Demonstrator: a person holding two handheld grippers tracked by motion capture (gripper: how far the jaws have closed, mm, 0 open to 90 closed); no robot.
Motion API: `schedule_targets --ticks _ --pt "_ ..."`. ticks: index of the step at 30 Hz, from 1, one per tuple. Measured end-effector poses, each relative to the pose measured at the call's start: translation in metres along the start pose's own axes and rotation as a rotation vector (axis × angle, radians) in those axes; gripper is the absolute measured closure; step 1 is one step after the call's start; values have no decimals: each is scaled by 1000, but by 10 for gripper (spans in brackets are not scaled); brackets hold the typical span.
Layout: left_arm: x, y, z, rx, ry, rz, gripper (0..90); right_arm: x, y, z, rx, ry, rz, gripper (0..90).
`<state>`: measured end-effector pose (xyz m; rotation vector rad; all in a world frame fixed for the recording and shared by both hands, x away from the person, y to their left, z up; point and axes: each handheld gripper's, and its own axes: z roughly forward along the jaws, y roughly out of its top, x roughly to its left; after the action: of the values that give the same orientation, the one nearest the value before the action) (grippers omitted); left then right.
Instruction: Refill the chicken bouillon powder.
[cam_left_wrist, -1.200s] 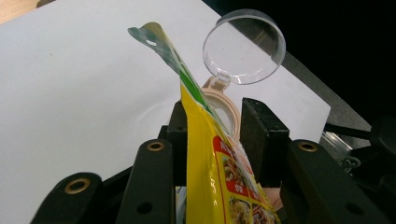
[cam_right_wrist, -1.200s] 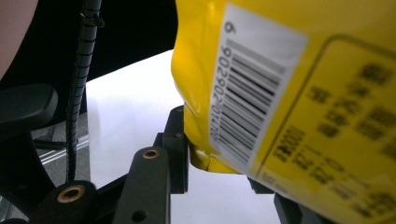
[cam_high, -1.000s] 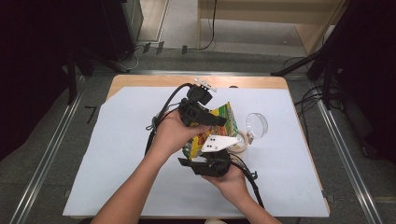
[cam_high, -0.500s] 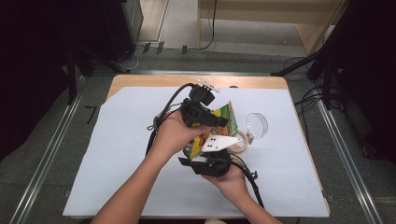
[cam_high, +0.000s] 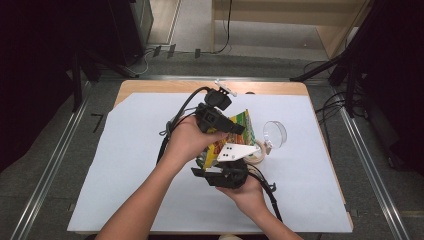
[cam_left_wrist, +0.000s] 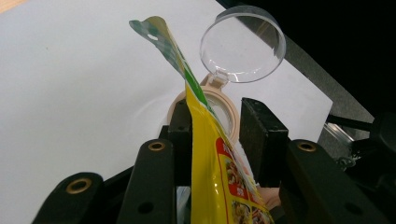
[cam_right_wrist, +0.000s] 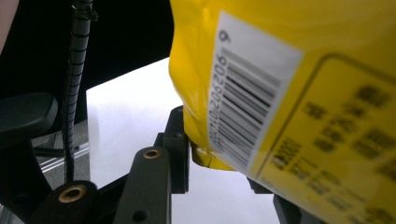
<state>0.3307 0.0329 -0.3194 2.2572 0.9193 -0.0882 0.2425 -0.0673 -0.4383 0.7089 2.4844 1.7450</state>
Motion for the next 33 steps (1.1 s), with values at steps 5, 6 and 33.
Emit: schedule_targets --ticks 5,6,33 --pt "1 -1 0 -7 -4 1 669 0 1 -1 6 6 -4 677" --pt "1 -1 0 -11 -2 2 668 0 1 -1 8 8 0 677" --pt "4 -2 1 -30 -4 -7 672 -3 2 -1 30 8 -4 677"
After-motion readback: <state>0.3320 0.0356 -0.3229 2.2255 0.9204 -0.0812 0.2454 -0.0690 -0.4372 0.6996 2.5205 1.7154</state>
